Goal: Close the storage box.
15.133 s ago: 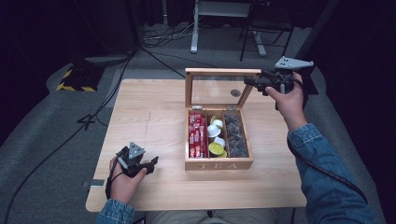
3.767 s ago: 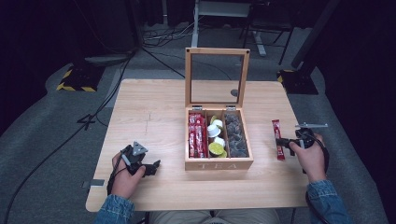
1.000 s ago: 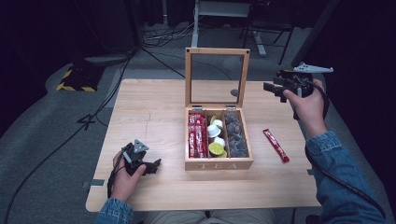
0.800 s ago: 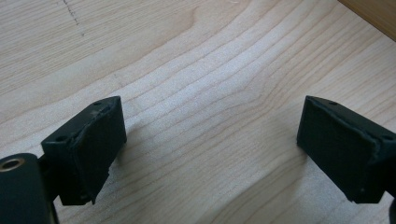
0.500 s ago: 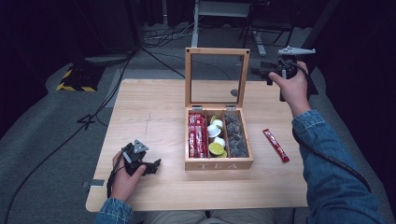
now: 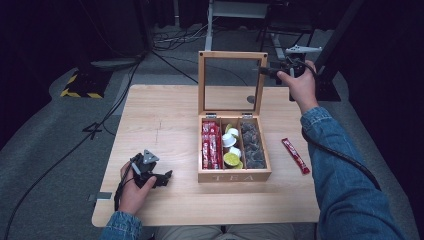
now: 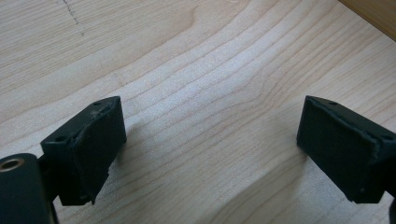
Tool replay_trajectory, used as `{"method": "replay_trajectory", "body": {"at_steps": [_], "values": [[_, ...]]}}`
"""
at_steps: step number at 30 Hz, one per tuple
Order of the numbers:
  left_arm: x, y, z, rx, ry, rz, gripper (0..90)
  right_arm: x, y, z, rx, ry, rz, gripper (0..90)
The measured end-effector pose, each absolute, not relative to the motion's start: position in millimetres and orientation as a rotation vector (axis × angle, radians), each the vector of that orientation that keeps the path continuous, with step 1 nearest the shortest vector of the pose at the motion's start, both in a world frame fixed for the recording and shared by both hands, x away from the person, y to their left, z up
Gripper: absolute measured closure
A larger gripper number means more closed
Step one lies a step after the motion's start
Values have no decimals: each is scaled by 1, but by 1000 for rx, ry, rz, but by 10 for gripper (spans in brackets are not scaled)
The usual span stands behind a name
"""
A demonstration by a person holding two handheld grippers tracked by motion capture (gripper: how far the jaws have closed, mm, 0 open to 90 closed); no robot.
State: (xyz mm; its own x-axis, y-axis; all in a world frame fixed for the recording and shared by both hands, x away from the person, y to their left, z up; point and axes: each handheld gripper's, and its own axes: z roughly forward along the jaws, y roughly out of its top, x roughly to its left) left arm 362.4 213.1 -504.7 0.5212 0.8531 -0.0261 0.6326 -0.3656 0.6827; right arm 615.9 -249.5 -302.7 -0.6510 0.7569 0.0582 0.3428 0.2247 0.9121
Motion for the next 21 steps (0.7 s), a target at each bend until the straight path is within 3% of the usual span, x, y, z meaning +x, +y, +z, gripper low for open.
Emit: {"method": "replay_trajectory", "body": {"at_steps": [21], "values": [[362, 213, -505, 2120, 1203, 442, 83, 632, -231, -323, 1057, 2146, 1430, 390]]}}
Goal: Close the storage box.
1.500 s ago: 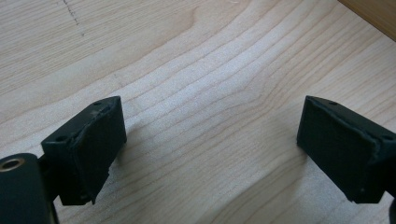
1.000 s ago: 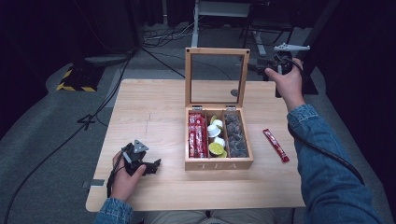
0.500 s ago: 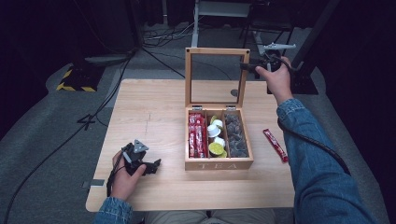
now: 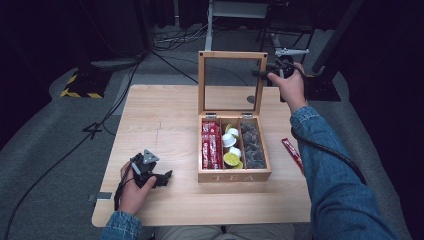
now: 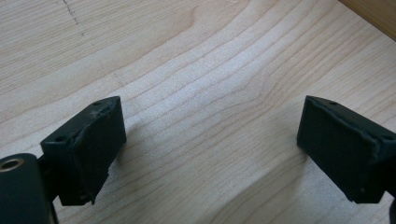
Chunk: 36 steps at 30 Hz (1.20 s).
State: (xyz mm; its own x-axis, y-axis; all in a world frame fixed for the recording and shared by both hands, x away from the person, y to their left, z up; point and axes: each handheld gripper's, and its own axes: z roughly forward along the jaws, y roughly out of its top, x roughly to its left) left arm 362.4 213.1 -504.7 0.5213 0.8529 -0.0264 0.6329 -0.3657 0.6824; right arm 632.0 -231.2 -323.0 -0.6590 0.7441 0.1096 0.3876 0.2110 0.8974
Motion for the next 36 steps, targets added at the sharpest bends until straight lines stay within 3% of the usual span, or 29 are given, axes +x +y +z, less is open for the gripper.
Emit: {"method": "replay_trajectory", "body": {"at_steps": [12, 27, 36], "values": [[362, 213, -505, 2120, 1203, 443, 83, 615, -234, -314, 1037, 2151, 1447, 400], [362, 213, -505, 2120, 1205, 443, 83, 553, -244, -301, 940, 2166, 1464, 476], [362, 213, -505, 2122, 1204, 444, 83, 525, -252, -295, 909, 2183, 1429, 418]]}}
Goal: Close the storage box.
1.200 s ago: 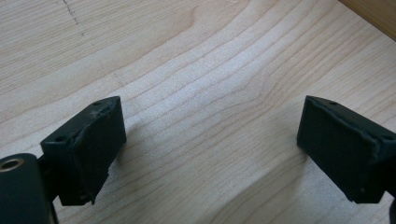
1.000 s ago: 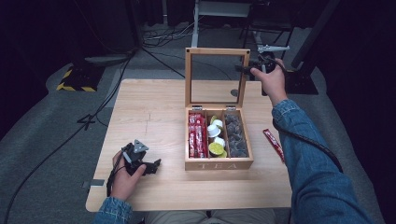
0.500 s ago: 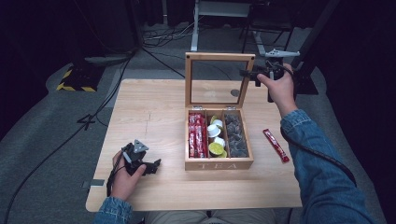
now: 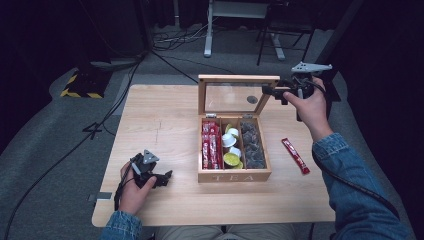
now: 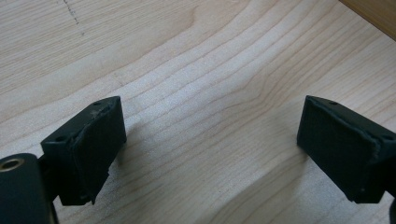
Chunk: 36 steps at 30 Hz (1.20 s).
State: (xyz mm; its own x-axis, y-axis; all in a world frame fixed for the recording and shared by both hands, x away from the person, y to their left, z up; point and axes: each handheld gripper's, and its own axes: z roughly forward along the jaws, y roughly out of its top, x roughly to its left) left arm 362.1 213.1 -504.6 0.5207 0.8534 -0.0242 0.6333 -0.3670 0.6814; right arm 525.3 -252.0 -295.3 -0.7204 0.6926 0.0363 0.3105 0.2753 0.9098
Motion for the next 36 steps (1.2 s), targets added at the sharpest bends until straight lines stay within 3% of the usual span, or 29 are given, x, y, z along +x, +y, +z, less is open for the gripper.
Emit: {"method": "replay_trajectory", "body": {"at_steps": [14, 36], "values": [[362, 213, -505, 2121, 1206, 445, 83, 490, -257, -291, 853, 2250, 1334, 406], [362, 213, -505, 2119, 1209, 445, 84, 442, -258, -318, 805, 2370, 1234, 407]]}}
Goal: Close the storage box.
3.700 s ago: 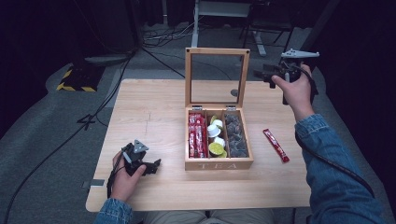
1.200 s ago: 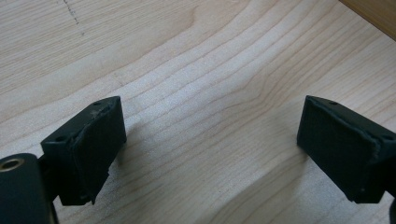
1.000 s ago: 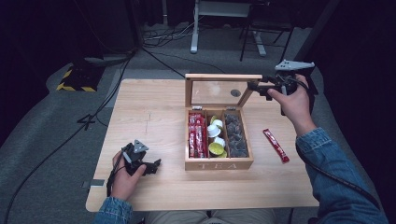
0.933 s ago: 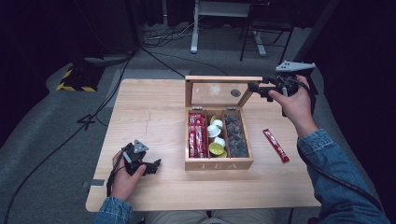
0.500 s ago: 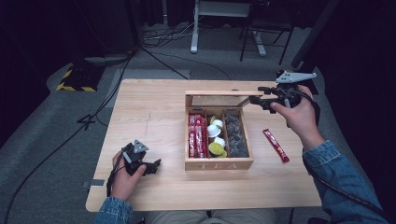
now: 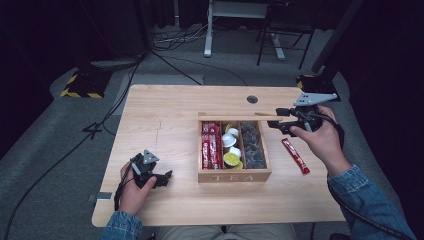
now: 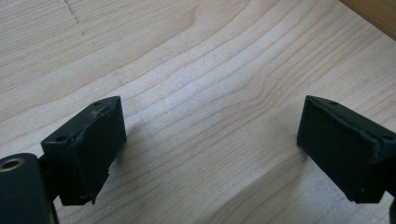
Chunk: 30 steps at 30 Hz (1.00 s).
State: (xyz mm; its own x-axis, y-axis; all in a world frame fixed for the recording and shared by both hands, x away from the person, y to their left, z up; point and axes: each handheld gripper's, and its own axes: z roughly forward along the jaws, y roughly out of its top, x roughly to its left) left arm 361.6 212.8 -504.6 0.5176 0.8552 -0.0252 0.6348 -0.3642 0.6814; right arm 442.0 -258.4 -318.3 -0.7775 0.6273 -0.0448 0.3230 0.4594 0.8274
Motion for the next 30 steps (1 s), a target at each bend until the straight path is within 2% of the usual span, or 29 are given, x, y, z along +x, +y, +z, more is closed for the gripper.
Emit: {"method": "replay_trajectory", "body": {"at_steps": [11, 30], "values": [[361, 213, -505, 2117, 1210, 447, 83, 421, -258, -336, 762, 2425, 1188, 405], [361, 213, -505, 2120, 1209, 448, 84, 403, -256, -364, 691, 2484, 1088, 345]]}}
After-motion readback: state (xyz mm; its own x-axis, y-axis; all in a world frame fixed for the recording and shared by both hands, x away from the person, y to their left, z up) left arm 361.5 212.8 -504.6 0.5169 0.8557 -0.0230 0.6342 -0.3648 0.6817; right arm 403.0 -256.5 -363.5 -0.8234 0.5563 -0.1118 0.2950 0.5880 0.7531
